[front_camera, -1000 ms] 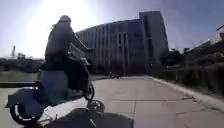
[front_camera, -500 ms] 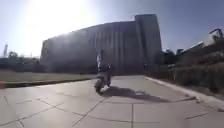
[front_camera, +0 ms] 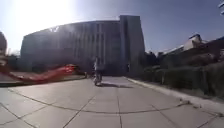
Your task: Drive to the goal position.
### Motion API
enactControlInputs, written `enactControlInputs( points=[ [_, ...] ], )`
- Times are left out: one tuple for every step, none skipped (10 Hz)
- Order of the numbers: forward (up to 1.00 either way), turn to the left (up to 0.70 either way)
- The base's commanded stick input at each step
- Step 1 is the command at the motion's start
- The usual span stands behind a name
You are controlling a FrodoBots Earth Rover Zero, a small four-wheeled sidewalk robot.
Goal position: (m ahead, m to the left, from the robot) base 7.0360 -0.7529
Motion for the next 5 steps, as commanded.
enactControlInputs(
  points=[
    [0.86, -0.16],
    [0.86, -0.16],
    [0.85, -0.16],
    [0.85, -0.16],
    [0.85, -0.16]
  ],
)
